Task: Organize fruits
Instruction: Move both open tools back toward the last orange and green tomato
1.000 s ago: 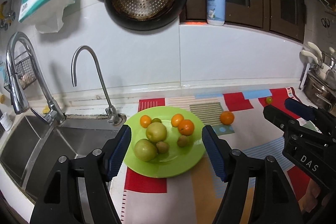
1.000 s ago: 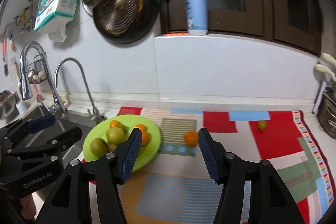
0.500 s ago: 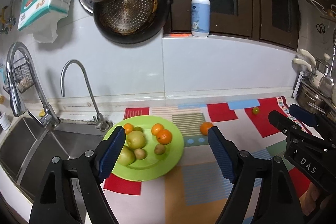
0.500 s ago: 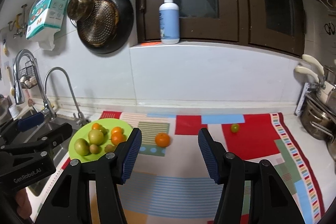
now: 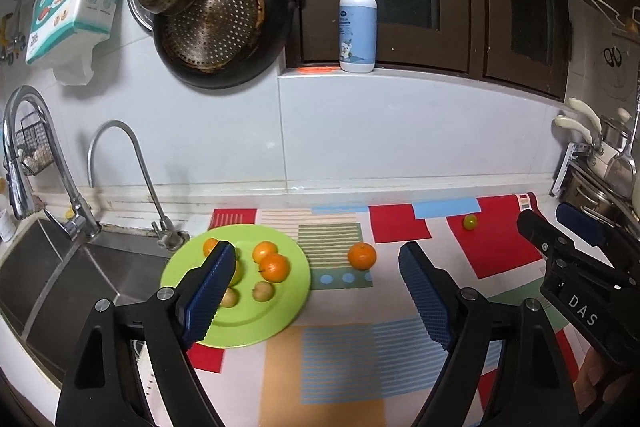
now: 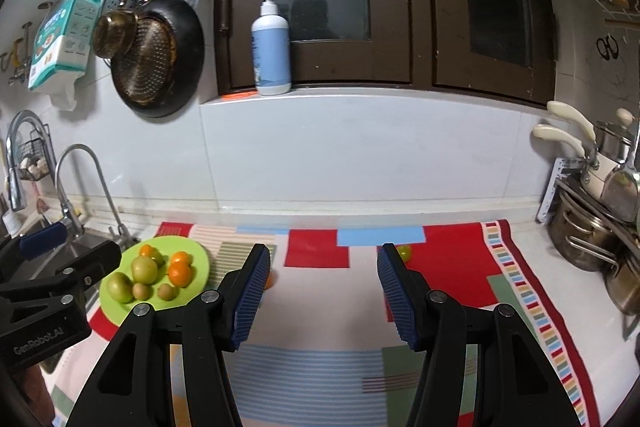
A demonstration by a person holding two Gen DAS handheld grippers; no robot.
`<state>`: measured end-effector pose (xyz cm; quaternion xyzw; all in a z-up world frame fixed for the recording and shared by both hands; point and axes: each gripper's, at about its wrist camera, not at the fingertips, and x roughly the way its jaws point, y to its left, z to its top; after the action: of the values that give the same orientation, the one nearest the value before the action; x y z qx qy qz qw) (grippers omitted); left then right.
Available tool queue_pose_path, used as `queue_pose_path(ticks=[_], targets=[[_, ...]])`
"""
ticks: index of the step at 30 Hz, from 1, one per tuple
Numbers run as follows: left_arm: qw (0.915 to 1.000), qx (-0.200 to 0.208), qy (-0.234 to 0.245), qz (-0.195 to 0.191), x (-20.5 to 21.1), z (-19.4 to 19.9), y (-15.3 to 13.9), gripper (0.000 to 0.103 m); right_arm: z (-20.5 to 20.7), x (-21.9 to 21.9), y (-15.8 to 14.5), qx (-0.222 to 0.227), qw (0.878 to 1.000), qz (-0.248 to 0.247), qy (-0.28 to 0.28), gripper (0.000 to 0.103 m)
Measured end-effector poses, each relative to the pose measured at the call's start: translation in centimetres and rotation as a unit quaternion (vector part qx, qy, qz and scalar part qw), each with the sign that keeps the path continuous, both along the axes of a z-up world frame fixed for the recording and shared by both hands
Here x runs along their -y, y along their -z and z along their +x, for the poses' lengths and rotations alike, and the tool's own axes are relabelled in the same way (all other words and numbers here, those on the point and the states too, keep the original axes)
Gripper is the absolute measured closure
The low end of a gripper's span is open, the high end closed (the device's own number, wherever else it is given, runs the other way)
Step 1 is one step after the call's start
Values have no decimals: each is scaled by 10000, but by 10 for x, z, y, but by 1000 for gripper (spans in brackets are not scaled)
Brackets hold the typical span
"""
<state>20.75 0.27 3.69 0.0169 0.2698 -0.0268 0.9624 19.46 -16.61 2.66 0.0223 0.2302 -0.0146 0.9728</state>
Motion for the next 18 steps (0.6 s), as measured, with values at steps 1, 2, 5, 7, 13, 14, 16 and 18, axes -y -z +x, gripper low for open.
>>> queue_pose_path(ticks=[1, 2, 5, 7, 13, 14, 16, 18], targets=[[10000, -11, -5, -14, 3, 2, 1, 19, 2, 4, 1, -11, 10000, -7, 21, 46], [10000, -44, -33, -10, 7, 4, 3, 19, 3, 7, 2, -16, 10000, -8, 27, 46], [9999, -86, -75, -28, 15, 8, 7, 19, 7, 17, 6, -57, 10000, -10, 58, 46], [9999, -128, -80, -26, 19, 12, 9, 19, 12, 24, 9, -97, 9999, -39, 84, 46], [9996, -248, -154, -63, 36, 27, 20, 19, 26, 42, 18, -225, 9996, -25, 155, 46], [9995, -270, -162, -60, 39, 29, 21, 19, 29, 45, 20, -250, 9996, -13, 161, 46], [9993, -309, -192, -18, 44, 34, 26, 19, 36, 52, 24, -300, 9994, -9, 199, 46], [9991, -356, -210, -4, 49, 40, 31, 19, 41, 58, 28, -344, 9992, -3, 224, 46]])
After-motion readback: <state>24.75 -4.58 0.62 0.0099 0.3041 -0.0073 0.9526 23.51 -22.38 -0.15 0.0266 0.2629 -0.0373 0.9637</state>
